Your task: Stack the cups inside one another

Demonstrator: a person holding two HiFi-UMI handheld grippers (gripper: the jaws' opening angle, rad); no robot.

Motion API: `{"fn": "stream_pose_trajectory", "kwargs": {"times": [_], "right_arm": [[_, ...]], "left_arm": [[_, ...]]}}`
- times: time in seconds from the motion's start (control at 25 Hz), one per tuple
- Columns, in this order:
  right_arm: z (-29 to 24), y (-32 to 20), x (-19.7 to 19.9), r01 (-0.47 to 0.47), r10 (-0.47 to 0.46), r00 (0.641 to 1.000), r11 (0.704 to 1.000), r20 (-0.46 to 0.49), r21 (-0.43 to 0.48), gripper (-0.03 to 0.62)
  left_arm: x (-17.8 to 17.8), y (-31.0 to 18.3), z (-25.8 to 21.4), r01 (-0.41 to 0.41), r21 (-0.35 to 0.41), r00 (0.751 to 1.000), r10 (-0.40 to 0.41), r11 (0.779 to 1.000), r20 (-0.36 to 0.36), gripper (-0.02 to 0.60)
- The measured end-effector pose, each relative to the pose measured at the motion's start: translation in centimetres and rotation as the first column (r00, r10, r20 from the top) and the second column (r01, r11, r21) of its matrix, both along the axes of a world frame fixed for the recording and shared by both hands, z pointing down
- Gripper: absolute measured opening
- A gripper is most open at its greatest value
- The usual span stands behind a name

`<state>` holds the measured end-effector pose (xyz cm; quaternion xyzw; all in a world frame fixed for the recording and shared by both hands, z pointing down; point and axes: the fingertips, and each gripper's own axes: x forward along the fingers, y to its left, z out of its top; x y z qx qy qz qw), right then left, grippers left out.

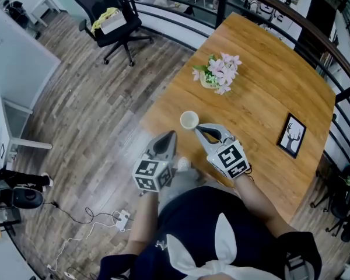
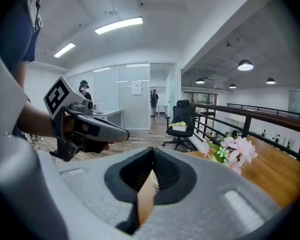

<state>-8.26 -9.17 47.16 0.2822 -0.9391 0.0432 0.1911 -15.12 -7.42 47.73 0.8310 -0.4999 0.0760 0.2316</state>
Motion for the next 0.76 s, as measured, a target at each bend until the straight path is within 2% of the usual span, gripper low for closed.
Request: {"fn": "stream_pose_trajectory", "kwargs": {"times": [0.56, 0.76], "right_arm": [[1.2, 1.2, 2.6, -0.053, 0.053, 0.999, 0.998, 0.009, -0.027, -0.003], [1.8, 1.0, 3.6, -0.06, 0.06, 0.998, 0.998, 0.009, -0.032, -0.003]], "left_arm": [[1.8, 1.9, 1.1, -0.017, -0.02, 1.0, 0.016, 1.0, -0.013, 0.018], [2.2, 1.9, 2.2, -0.021, -0.045, 1.0, 0.022, 0.999, 0.02, 0.018]]}}
